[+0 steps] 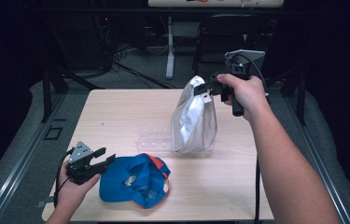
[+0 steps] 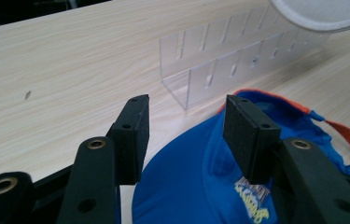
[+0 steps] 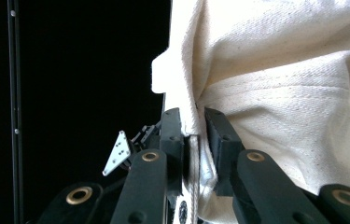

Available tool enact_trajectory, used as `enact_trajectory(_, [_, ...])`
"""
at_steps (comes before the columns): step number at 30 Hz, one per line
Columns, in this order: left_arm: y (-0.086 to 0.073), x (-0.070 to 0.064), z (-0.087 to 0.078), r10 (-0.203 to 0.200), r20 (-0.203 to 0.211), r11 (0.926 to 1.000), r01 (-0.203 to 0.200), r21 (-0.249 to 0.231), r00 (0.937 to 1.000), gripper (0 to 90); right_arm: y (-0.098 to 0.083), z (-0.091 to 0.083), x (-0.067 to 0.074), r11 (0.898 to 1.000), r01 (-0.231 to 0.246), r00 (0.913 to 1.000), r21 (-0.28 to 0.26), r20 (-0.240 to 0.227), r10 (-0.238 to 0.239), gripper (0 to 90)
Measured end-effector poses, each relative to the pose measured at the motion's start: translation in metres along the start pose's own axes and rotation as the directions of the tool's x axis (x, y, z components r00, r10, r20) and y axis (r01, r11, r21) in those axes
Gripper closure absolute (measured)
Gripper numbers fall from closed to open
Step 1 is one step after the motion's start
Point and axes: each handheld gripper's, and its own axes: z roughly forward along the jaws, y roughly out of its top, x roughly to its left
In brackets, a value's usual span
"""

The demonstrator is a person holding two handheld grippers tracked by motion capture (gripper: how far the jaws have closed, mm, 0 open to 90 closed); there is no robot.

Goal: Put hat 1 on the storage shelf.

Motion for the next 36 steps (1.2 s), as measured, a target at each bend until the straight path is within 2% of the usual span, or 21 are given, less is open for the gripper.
enact_trajectory(4, [0.012, -0.009, 0.007, 0.033, 0.024, 0.9994, -0.033, 0.002, 0.9992, 51.2, 0.006, 0.008, 0.001, 1.0, -0.009, 1.0, -0.003, -0.004, 0.009, 78.9])
enact_trajectory(8, [0.023, -0.02, 0.015, 0.066, 0.039, 0.9978, -0.066, 0.006, 0.9971, 50.4, 0.011, 0.017, 0.006, 1.0, 0.001, 1.0, 0.0, -0.003, -0.001, 78.9])
enact_trajectory(12, [0.031, -0.029, 0.025, 0.097, 0.058, 0.9951, -0.098, 0.014, 0.9936, 50.0, 0.019, 0.026, 0.012, 1.0, 0.016, 0.9998, 0.026, -0.014, -0.016, 78.9])
enact_trajectory(18, [0.038, -0.037, 0.035, 0.116, 0.05, 0.9932, -0.116, 0.005, 0.992, 49.2, 0.027, 0.04, 0.019, 0.998, 0.034, 0.9992, 0.053, -0.024, -0.033, 78.9])
enact_trajectory(26, [0.047, -0.044, 0.029, 0.123, 0.043, 0.9921, -0.121, -0.032, 0.9915, 47.0, 0.037, 0.059, 0.025, 0.997, 0.02, 0.9998, 0.081, 0.002, -0.02, 78.9])
enact_trajectory(28, [0.051, -0.046, 0.027, 0.139, 0.027, 0.9889, -0.138, -0.055, 0.9899, 46.5, 0.04, 0.062, 0.029, 0.996, 0.019, 0.9998, 0.088, 0.006, -0.02, 78.9])
enact_trajectory(29, [0.051, -0.046, 0.027, 0.139, 0.027, 0.9889, -0.138, -0.055, 0.9899, 46.3, 0.04, 0.062, 0.029, 0.996, 0.019, 0.9998, 0.088, 0.006, -0.02, 78.9])
enact_trajectory(30, [0.054, -0.046, 0.029, 0.133, 0.046, 0.9897, -0.13, -0.06, 0.9901, 46.3, 0.044, 0.064, 0.031, 0.995, 0.018, 0.9998, 0.095, -0.008, -0.018, 78.9])
enact_trajectory(33, [0.055, -0.048, 0.033, 0.124, 0.062, 0.991, -0.12, -0.059, 0.9904, 46.3, 0.046, 0.068, 0.031, 0.995, 0.014, 0.9999, 0.103, 0.0, -0.014, 78.9])
enact_trajectory(35, [0.054, -0.05, 0.037, 0.133, 0.059, 0.99, -0.13, -0.056, 0.9893, 46.3, 0.049, 0.072, 0.028, 0.994, 0.017, 0.9998, 0.113, 0.004, -0.018, 78.9])
enact_trajectory(36, [0.054, -0.053, 0.039, 0.15, 0.048, 0.9881, -0.148, -0.04, 0.9875, 46.2, 0.051, 0.073, 0.026, 0.994, 0.009, 1.0, 0.11, -0.002, -0.009, 78.9])
